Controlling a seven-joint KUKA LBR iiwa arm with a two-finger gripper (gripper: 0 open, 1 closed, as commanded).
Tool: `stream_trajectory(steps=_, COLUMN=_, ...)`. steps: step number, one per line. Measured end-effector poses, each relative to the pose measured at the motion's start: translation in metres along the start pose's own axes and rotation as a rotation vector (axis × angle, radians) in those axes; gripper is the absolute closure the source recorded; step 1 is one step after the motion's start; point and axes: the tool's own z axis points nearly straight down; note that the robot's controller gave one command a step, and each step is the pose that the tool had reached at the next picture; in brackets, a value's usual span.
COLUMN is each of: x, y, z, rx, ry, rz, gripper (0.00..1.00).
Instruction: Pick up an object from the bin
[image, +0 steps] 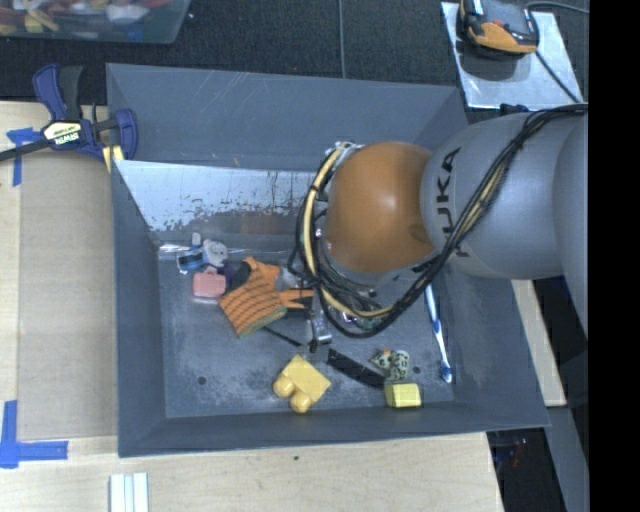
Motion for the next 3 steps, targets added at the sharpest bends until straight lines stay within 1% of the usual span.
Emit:
stream_trajectory(steps=1, x=-0.075, y=-0.033, z=-0.013, rx=-0.003, ry=-0.008, rz=0.183, gripper=0.0)
stream_trajectory(steps=2, x=-0.077, y=-0.017, z=-0.016, rx=0.0, ry=0.002, rz=-0.038, gripper=0.0)
stream_trajectory(steps=3, x=-0.075, y=-0.015, z=0.058, rx=0.0, ry=-0.003, rz=0.032, gripper=0.0)
